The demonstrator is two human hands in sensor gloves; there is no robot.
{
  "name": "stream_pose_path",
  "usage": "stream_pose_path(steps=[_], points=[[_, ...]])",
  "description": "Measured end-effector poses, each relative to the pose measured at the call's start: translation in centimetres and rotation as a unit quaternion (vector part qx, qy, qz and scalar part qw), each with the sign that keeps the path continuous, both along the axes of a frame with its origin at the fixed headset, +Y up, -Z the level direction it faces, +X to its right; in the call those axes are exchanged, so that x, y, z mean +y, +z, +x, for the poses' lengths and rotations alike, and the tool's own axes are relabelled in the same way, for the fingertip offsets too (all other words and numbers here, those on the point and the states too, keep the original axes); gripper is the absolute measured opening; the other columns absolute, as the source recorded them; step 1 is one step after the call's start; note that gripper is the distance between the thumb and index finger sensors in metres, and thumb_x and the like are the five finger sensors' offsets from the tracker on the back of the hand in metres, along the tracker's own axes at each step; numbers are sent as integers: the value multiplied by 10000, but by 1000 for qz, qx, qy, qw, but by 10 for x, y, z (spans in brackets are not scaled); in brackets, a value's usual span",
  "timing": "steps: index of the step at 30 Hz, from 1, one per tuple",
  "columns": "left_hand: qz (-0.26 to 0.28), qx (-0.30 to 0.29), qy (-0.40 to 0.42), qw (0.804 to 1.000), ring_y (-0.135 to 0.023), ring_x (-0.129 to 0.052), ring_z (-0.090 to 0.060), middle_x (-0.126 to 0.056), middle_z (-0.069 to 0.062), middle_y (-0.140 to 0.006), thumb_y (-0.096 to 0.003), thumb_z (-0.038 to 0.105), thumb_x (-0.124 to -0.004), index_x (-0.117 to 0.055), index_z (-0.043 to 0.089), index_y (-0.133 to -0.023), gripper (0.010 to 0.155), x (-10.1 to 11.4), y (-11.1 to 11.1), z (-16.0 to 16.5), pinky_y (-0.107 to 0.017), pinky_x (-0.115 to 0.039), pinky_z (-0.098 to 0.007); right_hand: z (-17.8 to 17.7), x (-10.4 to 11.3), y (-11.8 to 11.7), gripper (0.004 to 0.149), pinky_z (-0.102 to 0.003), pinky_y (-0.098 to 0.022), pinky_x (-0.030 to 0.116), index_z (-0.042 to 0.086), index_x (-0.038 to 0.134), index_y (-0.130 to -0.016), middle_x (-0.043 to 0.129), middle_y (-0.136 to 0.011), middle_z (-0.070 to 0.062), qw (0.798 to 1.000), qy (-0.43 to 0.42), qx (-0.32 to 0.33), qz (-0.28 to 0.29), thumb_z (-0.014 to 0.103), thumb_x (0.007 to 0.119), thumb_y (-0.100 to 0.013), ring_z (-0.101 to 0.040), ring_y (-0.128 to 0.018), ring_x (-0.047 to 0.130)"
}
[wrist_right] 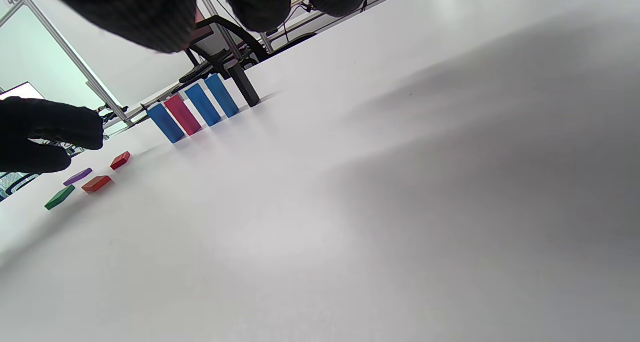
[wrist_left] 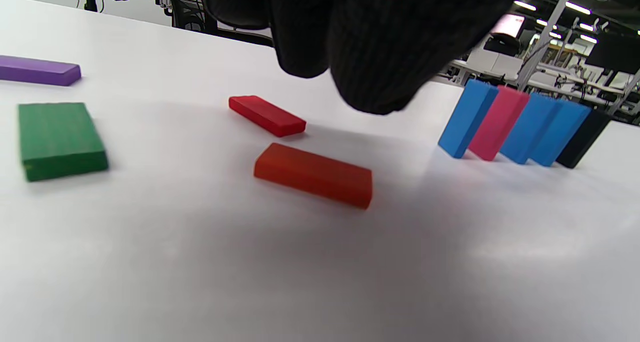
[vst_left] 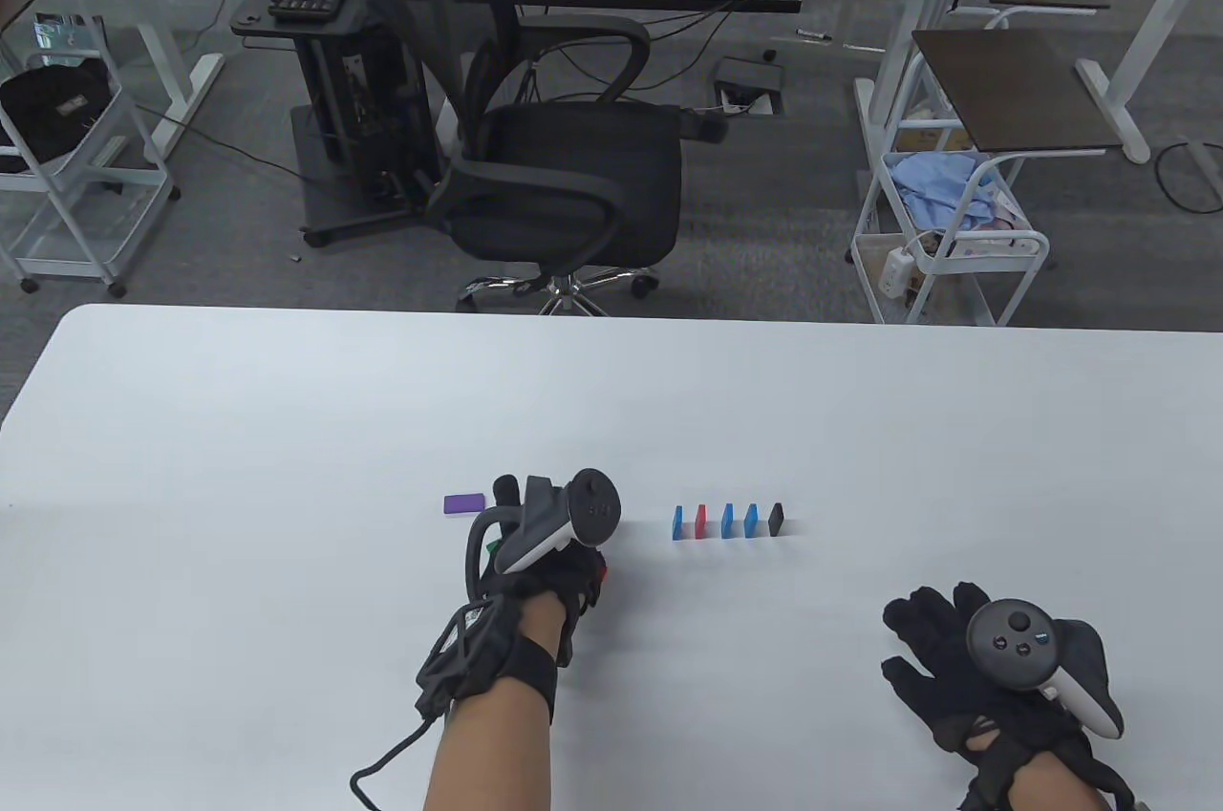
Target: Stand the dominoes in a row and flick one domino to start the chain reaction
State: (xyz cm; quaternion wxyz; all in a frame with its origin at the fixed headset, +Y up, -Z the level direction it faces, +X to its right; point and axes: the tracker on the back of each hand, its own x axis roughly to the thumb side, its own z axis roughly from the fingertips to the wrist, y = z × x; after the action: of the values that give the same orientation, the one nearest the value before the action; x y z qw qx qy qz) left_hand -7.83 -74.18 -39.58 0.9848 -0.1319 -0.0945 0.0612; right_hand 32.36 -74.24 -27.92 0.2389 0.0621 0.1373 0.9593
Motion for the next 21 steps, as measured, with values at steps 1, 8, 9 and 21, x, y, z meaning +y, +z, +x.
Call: stream_pose_path(steps=[1, 8, 9, 21], points=[[-1, -5, -5, 1000, -1068, -526, -324, -691, -38, -1064, -431, 301, -907, -597, 256, -973, 626, -2, 1, 1, -690, -127, -716, 0, 0, 0, 614, -674, -707, 72, 258, 451, -1039, 302, -1164, -137, 1000, 0, 0, -1, 508, 697, -535, -480, -1005, 29], [-10, -49, -58, 997, -1085, -423, -311, -718, -3, -1042, -427, 296, -921, -619, 284, -961, 614, -19, 2, 13, -691, -114, -706, 0, -1, 0, 613, -674, -707, 73, 258, 450, -1038, 303, -1164, -137, 1000, 1, 1, -5, 508, 697, -535, -479, -1005, 27], [-11, -54, -66, 996, -1084, -420, -313, -726, 3, -1034, -426, 291, -924, -623, 287, -959, 612, -21, 2, 15, -691, -112, -705, 0, -1, 0, 614, -674, -707, 72, 262, 448, -1039, 302, -1164, -137, 1000, 1, 1, -5, 508, 697, -535, -480, -1005, 28], [19, -117, -178, 977, -1053, -524, -273, -814, 10, -957, -421, 298, -921, -658, 286, -945, 587, -23, 0, 36, -694, -126, -701, 1, -1, -1, 615, -674, -707, 72, 256, 452, -1038, 302, -1164, -139, 1000, 2, 1, -9, 506, 701, -535, -481, -1005, 27]])
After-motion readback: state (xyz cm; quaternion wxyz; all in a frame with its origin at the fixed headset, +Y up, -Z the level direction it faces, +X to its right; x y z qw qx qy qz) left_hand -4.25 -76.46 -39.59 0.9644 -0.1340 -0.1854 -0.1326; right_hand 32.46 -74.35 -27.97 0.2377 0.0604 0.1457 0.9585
